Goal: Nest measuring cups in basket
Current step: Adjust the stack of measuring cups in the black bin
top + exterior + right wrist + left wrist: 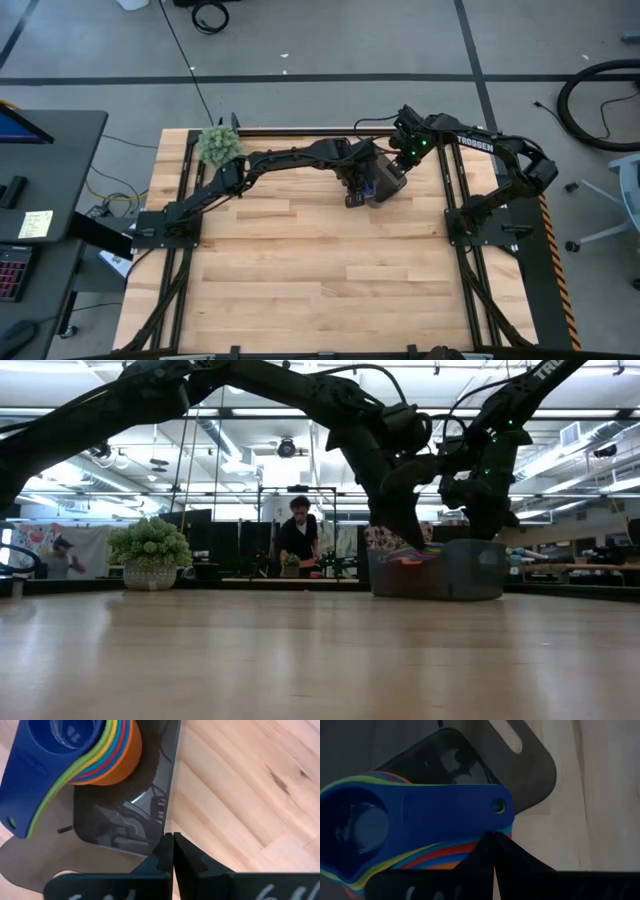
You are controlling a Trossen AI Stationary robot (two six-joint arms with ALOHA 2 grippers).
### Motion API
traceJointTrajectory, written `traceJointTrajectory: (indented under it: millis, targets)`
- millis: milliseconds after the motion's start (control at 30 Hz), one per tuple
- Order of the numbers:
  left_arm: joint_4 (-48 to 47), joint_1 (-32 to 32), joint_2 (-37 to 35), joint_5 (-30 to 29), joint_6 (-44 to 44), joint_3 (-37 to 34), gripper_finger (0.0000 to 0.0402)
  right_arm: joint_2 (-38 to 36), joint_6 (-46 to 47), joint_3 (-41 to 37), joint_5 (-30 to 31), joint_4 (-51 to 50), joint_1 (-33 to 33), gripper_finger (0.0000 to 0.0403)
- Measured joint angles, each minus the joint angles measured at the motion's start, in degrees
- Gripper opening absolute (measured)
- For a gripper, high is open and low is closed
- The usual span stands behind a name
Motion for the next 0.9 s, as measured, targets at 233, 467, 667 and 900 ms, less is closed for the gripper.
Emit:
traceJointTrajectory:
  millis: [233, 467, 667, 900]
  targets:
    - [-8.9, 0.4, -0.7, -7.3, -0.3, 1.3, 0.0003, 0.0, 0.0, 0.0, -0.2, 0.2, 0.0, 0.0008]
    - [-14.0, 0.4, -0.9, -7.6, 0.0, 1.0, 0.0002, 0.0, -0.1, 0.0, -0.2, 0.7, 0.0, 0.0009]
    - [-14.3, 0.6, -0.9, -9.6, 0.0, 0.9, 0.0001, 0.0, 0.0, 0.0, -0.3, 1.0, 0.0, 0.0009]
    - [-15.7, 2.5, -0.9, -16.1, -3.0, 0.9, 0.0001, 0.0, 0.0, 0.0, -0.4, 1.0, 0.0, 0.0009]
